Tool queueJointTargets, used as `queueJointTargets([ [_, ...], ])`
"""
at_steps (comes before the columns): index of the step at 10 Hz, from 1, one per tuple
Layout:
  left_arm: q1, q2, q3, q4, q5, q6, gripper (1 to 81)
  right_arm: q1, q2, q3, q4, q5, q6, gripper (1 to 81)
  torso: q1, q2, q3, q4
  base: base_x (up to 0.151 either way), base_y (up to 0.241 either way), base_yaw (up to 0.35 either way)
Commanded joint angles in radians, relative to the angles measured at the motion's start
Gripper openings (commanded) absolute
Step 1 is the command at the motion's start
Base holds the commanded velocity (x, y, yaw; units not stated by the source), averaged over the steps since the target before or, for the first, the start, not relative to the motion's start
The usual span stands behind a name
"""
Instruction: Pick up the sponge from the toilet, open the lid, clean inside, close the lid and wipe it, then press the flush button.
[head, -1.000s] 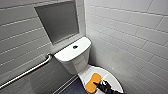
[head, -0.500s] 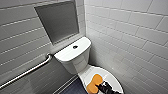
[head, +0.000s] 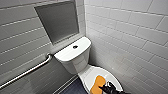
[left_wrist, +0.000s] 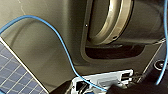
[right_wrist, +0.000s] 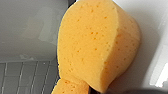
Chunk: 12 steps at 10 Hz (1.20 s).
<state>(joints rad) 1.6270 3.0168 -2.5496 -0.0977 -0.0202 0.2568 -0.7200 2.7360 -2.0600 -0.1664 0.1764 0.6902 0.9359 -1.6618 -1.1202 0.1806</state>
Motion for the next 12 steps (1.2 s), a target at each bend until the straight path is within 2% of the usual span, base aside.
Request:
queueJointTargets([
  [1,0.026,-0.005,0.018,-0.002,0.086,0.001,81.1,0.181,-0.175,0.268,-0.024,-0.001,0.009,1.0,0.000,0.000,0.000,0.000,0.000,0.000,0.000],
  [5,0.004,-0.099,0.179,-0.001,0.079,-0.001,81.1,0.136,-0.368,0.460,-0.025,-0.011,0.009,1.0,0.000,0.000,0.000,0.000,0.000,0.000,0.000],
  [9,-0.074,-0.355,0.598,0.006,0.079,0.007,81.1,-0.045,-0.535,0.568,-0.047,0.000,0.000,1.0,0.000,0.000,0.000,0.000,0.000,0.000,0.000],
  [12,-0.143,-0.476,0.774,0.000,0.085,0.006,81.1,-0.161,-0.583,0.539,-0.050,0.003,-0.001,1.0,0.000,0.000,0.000,0.000,0.000,0.000,0.000],
])
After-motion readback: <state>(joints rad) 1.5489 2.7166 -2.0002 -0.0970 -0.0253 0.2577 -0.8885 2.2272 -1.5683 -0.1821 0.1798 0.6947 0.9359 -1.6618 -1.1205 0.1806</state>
